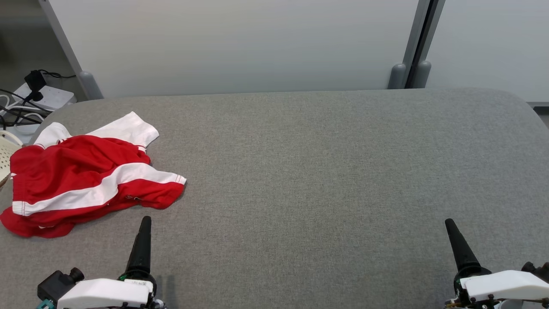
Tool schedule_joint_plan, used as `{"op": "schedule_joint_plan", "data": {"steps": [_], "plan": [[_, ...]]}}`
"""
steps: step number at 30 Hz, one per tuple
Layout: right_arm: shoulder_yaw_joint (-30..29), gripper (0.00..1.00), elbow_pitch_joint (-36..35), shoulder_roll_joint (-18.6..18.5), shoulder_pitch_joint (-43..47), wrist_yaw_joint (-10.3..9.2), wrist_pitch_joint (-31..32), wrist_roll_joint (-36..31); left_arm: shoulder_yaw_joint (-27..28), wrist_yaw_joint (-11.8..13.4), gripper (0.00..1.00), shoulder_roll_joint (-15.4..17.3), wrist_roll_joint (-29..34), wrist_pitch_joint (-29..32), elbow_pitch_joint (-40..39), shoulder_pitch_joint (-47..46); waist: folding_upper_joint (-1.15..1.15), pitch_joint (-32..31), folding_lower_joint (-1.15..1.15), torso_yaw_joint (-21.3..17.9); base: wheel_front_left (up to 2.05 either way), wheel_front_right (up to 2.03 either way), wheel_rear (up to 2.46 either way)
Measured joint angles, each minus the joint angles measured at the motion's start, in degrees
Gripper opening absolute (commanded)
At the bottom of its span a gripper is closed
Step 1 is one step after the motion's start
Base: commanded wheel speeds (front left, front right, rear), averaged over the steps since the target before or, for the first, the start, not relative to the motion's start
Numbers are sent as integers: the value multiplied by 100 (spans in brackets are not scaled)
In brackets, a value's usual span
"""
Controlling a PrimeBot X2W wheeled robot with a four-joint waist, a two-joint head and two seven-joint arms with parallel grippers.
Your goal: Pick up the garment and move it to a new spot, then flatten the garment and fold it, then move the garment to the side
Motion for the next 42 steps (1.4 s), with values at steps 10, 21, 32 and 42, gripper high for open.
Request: {"op": "schedule_joint_plan", "data": {"steps": [10, 21, 32, 42], "plan": [[191, 100, -64, -22, -92, 0, -178, -956, -256, 147, 100, 11, 960, -168, -141, -2, 0, -23, 0, -50, 0, 0, 0], [442, 100, -194, -31, -129, 0, -354, -1541, -403, 315, 100, 19, 1667, -356, -212, -20, 0, -61, 0, -95, 0, 0, 0], [531, 100, -111, -47, -202, 0, -549, -2384, -532, 374, 100, 36, 2436, -545, -381, -25, 0, -117, 0, -132, 0, 0, 0], [586, 100, -98, -45, -220, 0, -701, -3018, -623, 419, 100, 47, 3083, -719, -386, -25, 0, -187, 0, -181, 0, 0, 0]]}}
